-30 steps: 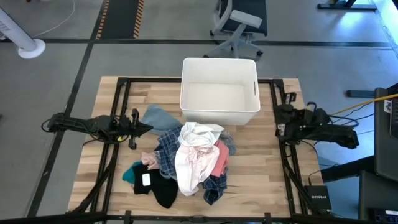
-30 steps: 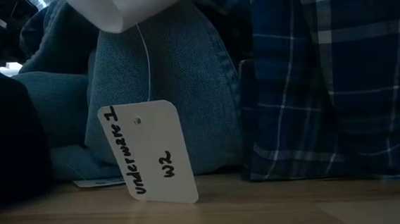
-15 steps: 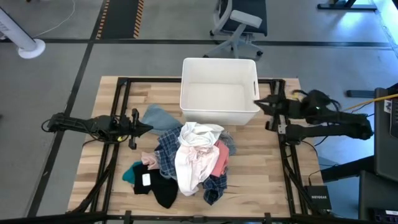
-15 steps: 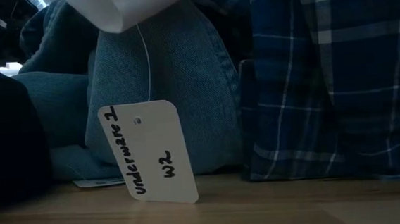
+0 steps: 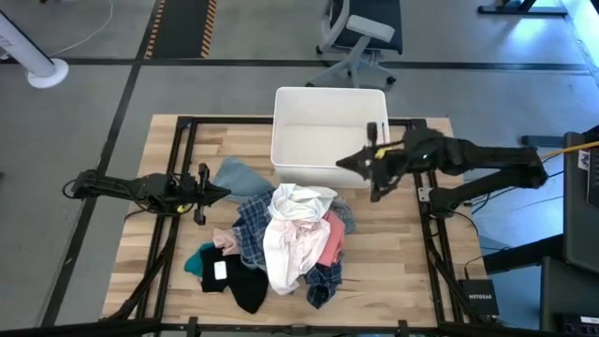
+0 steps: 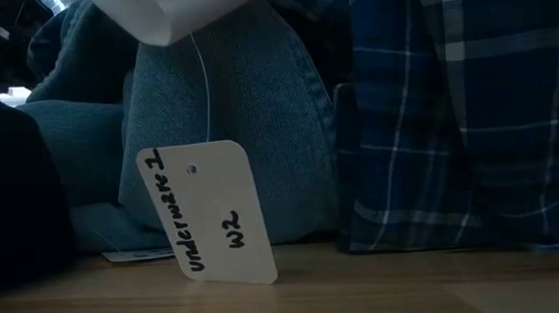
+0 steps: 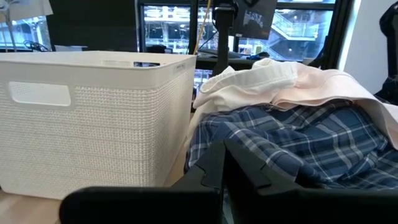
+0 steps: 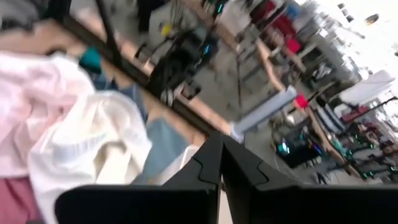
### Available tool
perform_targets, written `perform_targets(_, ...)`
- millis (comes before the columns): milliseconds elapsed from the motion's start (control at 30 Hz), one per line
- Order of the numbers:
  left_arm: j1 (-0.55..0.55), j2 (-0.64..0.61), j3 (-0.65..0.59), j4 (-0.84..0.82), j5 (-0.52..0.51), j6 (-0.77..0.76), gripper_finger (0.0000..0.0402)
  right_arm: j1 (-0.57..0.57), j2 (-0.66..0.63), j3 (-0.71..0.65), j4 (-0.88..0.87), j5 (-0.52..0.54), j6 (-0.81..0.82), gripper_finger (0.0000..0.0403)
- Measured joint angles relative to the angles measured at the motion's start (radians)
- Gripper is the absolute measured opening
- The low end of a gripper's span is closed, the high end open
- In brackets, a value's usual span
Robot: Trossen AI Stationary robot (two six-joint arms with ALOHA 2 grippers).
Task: Sort clothes
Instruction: Put the white shorts into the white laundry bin
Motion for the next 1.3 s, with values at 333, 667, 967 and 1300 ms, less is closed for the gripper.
perform_targets(333, 0.000, 0.000, 0.000, 0.000, 0.000, 0.000, 0.0001, 0.174, 0.219, 0.205, -0.172, 0.167, -0.035, 0.0019)
perform_targets(667, 0.000, 0.000, 0.000, 0.000, 0.000, 0.000, 0.0001, 0.187, 0.349, 0.210, -0.104, 0.209, -0.018, 0.0020)
perform_targets(967, 0.000, 0.000, 0.000, 0.000, 0.000, 0.000, 0.0001, 0.188, 0.385, 0.210, -0.199, 0.199, 0.033, 0.0132)
perform_targets(1300, 0.000, 0.000, 0.000, 0.000, 0.000, 0.000, 0.0001, 0.187, 0.387, 0.161, -0.278, 0.134, 0.139, 0.0250)
